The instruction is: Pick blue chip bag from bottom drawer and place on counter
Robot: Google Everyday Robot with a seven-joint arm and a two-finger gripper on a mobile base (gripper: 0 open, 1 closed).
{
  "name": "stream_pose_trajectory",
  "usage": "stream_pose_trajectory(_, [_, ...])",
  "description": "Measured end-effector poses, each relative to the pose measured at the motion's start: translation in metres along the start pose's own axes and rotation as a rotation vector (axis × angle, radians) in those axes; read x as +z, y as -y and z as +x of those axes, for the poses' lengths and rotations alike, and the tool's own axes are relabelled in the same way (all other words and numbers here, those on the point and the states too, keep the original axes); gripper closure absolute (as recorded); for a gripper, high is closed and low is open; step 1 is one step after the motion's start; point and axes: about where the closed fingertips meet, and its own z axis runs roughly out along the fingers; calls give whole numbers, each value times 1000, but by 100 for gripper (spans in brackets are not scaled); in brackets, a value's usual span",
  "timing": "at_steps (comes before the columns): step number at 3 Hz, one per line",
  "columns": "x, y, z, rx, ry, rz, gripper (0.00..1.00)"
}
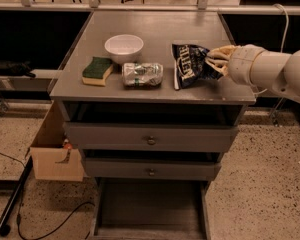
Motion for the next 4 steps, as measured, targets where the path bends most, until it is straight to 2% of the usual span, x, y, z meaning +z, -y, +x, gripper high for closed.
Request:
stream_pose_trajectory(2, [0,0,0,0,0,0,11])
stream_pose_trajectory(3, [0,0,0,0,0,0,0])
stream_pose_trajectory(4, [0,0,0,0,0,0,0])
